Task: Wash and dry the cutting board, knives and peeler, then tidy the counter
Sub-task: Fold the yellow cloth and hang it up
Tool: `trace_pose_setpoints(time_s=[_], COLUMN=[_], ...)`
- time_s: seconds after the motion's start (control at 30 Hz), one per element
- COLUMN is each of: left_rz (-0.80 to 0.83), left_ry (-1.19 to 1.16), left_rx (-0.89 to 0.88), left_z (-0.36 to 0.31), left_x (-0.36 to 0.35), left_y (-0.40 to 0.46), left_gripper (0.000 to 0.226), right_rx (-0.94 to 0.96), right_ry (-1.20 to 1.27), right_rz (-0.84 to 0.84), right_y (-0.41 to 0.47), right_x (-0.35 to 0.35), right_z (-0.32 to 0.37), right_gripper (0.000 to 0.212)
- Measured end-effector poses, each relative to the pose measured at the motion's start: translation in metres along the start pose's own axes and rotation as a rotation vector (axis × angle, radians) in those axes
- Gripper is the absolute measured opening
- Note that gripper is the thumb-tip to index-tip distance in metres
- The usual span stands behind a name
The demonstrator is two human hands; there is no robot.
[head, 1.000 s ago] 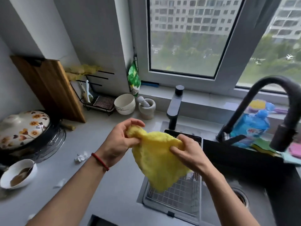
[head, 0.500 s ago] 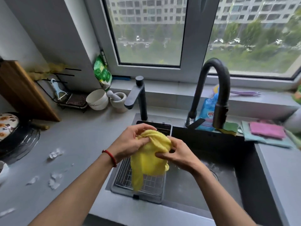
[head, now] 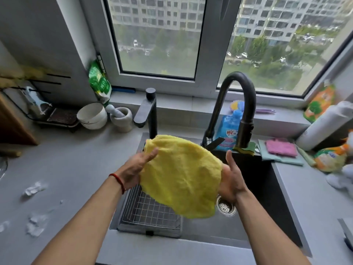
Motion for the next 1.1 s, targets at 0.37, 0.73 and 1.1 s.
trace_pose_setpoints(time_s=[0.37, 0.73, 1.1], left_rz=[-0.097, -0.262, -0.514], left_ry=[0.192, 0.282, 0.656], left_rx=[0.083, -0.336, -0.584], left_z=[0.060, -0.019, -0.051], left_x=[0.073, 0.110, 0.128], left_y=[-0.011, -0.033, -0.050], left_gripper=[0.050, 0.048, 0.008], right_rx=[-0.026, 0.357, 0.570], right_ry=[-0.613, -0.996, -1.443], right_rz=[-0.299, -0.230, -0.156], right_y=[0.005, 0.011, 0.008], right_x=[0.024, -0.031, -0.065], right_z=[-0.045, 0.031, 0.057], right_gripper=[0.020, 0.038, 0.014])
Point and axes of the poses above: each hand's wrist, its own y-axis towards the middle knuckle, its own x-axis out of the back of the hand, z = x × y, the point moved 9 cm from there along y, towards the middle knuckle, and after that the axes turned 10 degrees about -z, right-handed, at the moved point
